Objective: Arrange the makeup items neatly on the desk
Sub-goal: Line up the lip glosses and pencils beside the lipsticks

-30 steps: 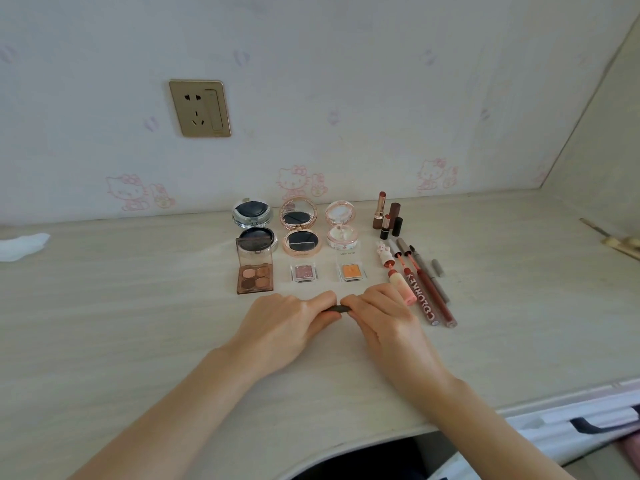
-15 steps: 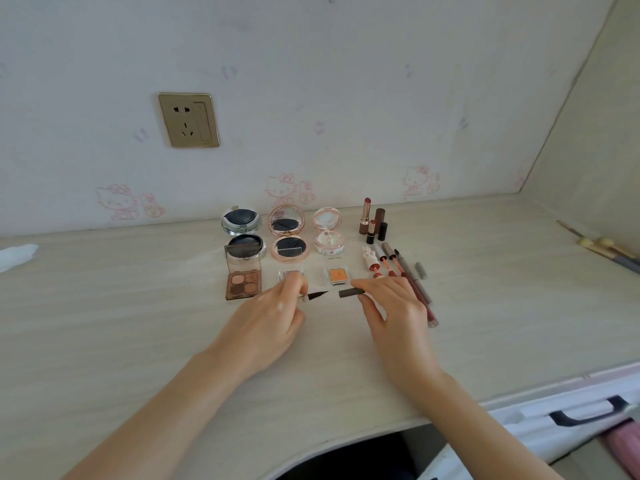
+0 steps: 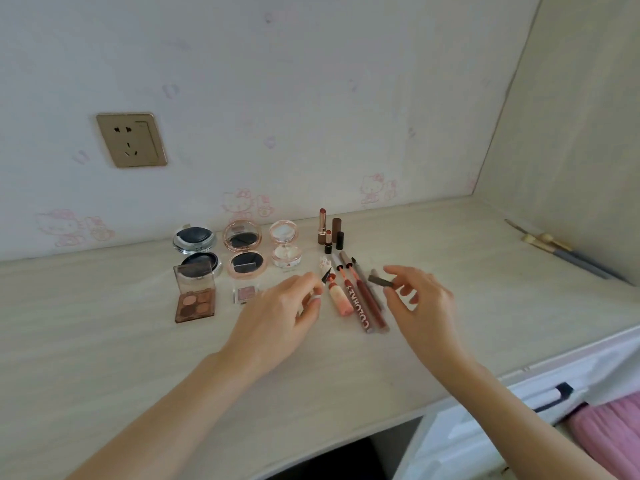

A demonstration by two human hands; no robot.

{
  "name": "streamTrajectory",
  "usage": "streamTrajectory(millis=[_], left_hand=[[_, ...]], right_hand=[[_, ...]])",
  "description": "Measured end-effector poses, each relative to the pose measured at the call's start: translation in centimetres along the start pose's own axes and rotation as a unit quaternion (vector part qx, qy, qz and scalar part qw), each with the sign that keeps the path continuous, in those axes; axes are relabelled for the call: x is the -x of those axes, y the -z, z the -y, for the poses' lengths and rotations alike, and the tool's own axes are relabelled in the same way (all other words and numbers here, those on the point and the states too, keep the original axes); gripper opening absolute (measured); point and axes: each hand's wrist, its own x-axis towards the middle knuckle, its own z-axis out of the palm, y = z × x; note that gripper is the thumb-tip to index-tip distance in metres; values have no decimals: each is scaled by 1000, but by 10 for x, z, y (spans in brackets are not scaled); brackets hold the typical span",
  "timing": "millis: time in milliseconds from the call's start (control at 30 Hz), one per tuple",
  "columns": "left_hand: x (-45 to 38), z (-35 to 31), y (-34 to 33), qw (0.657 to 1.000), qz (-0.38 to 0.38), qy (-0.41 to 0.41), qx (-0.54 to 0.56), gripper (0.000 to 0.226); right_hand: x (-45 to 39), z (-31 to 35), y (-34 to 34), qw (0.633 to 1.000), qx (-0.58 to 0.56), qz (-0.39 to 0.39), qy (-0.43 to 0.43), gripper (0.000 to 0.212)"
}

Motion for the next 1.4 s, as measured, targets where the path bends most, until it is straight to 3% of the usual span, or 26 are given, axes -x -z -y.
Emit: streamTrajectory(millis=[100, 467, 733, 1033, 1233, 1400], left_hand=[[-14, -15, -15, 1000, 1, -11, 11, 10], [-74, -52, -81, 998, 41, 5, 44, 15], [-106, -57, -112, 992, 106, 0, -74, 34], [-112, -52, -128, 974, 130, -39, -180, 40], [-102, -51, -117, 987, 66, -78, -123, 39], [-83, -41, -100, 989, 88, -75, -92, 42]], right_hand=[[-7, -22, 11, 1000, 11, 1, -15, 38], [-33, -78, 33, 995, 38, 27, -88, 30], [-51, -91, 23, 989, 88, 59, -102, 21], [-53, -87, 14, 981, 156, 100, -60, 24], [-49, -84, 15, 974, 201, 100, -21, 25], [-44, -81, 18, 961, 247, 122, 25, 31]])
